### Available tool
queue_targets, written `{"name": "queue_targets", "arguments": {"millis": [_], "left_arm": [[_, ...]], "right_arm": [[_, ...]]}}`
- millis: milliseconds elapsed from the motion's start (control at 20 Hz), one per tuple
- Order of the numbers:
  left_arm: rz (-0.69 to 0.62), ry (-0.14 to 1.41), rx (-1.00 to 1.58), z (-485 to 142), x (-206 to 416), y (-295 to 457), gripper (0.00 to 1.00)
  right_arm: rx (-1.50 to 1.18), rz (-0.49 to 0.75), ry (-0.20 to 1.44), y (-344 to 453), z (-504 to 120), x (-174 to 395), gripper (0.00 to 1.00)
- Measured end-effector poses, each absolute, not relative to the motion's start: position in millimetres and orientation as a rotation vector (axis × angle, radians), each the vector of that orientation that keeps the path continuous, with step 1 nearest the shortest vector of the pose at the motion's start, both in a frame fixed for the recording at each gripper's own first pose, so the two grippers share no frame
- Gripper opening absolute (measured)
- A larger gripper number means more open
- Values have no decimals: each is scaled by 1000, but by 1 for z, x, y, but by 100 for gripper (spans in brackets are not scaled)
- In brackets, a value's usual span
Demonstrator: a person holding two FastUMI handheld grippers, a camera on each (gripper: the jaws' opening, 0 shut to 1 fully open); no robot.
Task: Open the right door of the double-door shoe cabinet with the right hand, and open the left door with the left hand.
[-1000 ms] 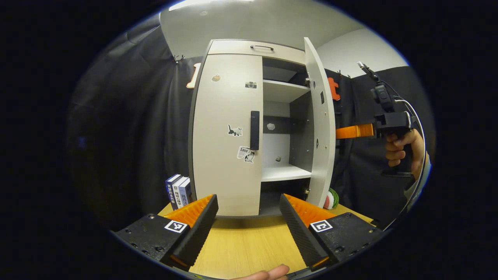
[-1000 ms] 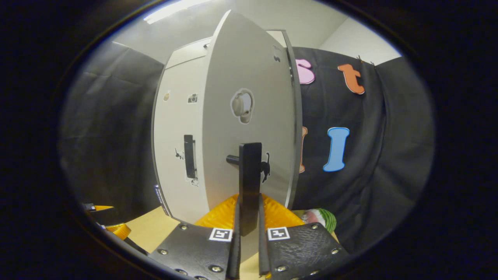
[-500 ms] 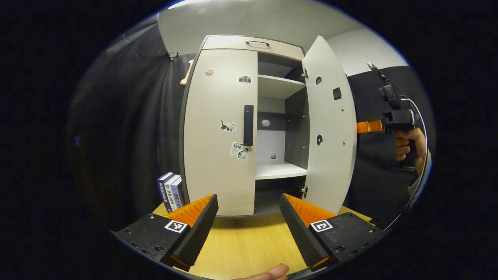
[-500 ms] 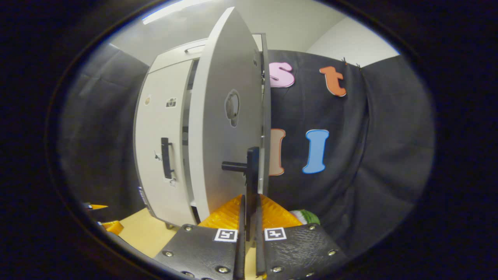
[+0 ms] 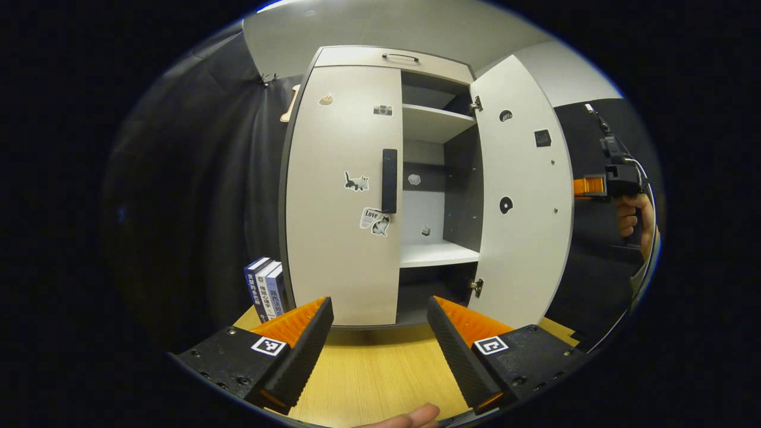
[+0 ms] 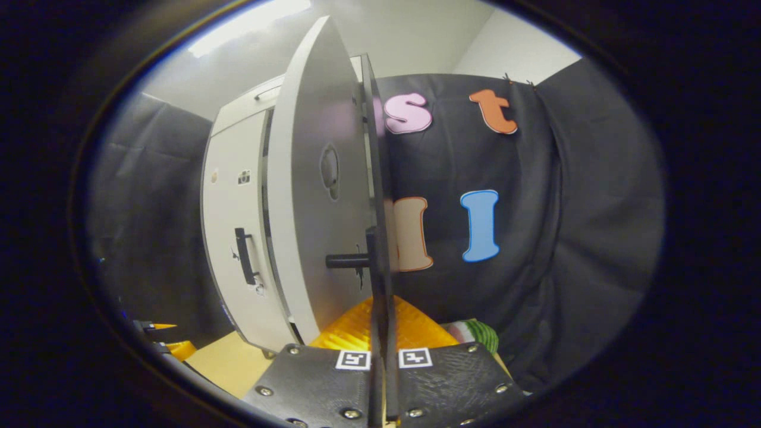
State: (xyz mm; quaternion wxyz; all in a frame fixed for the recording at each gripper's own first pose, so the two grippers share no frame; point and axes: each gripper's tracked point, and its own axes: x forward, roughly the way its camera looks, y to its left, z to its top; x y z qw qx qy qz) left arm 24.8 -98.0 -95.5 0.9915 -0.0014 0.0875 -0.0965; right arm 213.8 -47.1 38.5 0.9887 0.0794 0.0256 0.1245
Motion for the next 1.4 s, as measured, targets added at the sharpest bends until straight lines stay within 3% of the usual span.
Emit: {"name": "queue_targets", "arguments": {"millis": [250, 350, 650, 900, 1400], "left_arm": [[-184, 179, 2, -94, 42, -92, 99], [-180, 178, 0, -89, 52, -90, 99], [-197, 119, -50, -51, 82, -90, 99], [-222, 85, -91, -17, 120, -101, 99], [-228, 154, -38, -10, 231, -137, 96]], "right_arm": [[96, 214, 39, -52, 25, 196, 3], [68, 162, 12, -63, 19, 182, 7], [79, 68, -55, -87, 10, 136, 98], [106, 76, -9, -80, -11, 93, 100], [63, 159, -68, -45, -15, 28, 99]]}}
